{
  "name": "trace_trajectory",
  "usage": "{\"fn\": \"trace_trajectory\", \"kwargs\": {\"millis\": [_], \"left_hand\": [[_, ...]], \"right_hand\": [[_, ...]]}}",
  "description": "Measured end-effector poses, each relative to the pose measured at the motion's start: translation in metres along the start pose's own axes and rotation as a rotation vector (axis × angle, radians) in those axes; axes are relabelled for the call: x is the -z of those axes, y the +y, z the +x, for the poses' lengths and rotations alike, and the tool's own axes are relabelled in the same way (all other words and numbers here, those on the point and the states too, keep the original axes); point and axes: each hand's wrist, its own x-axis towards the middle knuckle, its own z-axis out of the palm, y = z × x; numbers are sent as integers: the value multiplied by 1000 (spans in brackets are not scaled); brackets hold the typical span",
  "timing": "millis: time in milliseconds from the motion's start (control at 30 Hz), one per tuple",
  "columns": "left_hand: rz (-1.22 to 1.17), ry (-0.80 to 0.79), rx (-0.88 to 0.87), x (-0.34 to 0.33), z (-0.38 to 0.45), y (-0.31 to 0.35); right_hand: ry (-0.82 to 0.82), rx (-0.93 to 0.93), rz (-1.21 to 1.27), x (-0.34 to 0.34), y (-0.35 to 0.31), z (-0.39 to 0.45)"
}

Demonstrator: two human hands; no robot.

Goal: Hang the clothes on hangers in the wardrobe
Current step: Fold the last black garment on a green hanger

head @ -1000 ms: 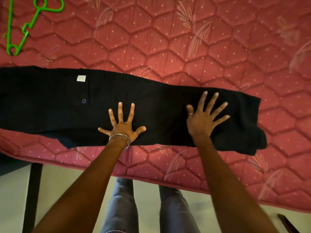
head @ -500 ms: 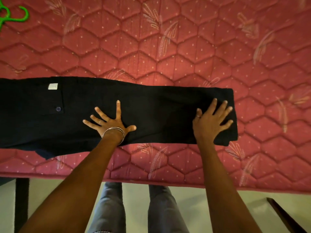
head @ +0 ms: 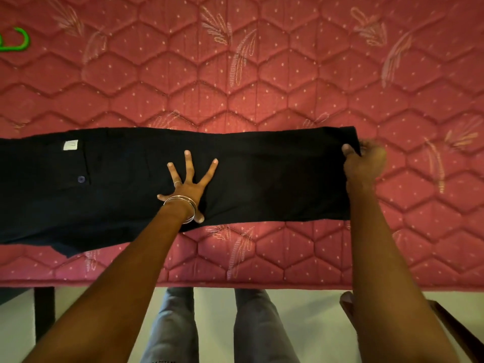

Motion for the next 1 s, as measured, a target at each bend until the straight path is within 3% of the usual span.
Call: {"fn": "trace_trajectory", "kwargs": {"millis": [100,133,200,300,367,467,600,667,767,833,867,933,1000], "left_hand": [[49,-1,26,-4,-1,5],[49,7,29,-5,1,6],[26,15,33,-7,3,5],[-24,48,-2,-11,2,-1],[-67,123,-28,-11,0,-10],[-106,277,-71,-15,-1,-32],[-268,422,-144,-17,-4,-62],[-135,524,-43,-21,-16,-74],[-37,713,210,-31,-34,-90],[-109,574,290,-41,-45,-110],[-84,471,248,-50,-48,-121],[-46,359,55,-63,-53,-151],[-184,347,-142,-58,-57,-180]], "right_hand": [[246,-40,-386,-8,2,-25],[247,47,-419,-14,-2,-43],[68,396,-369,-38,-7,-87],[-456,940,-439,-74,12,-152],[-595,1140,-578,-83,35,-166],[-443,874,-651,-75,50,-168],[-90,62,-433,-68,22,-187],[33,-215,-324,-62,6,-194],[25,-683,-52,-70,7,-195],[44,-799,164,-82,6,-208],[83,-782,280,-85,8,-209],[90,-773,527,-90,8,-215],[56,-749,765,-91,3,-216]]}}
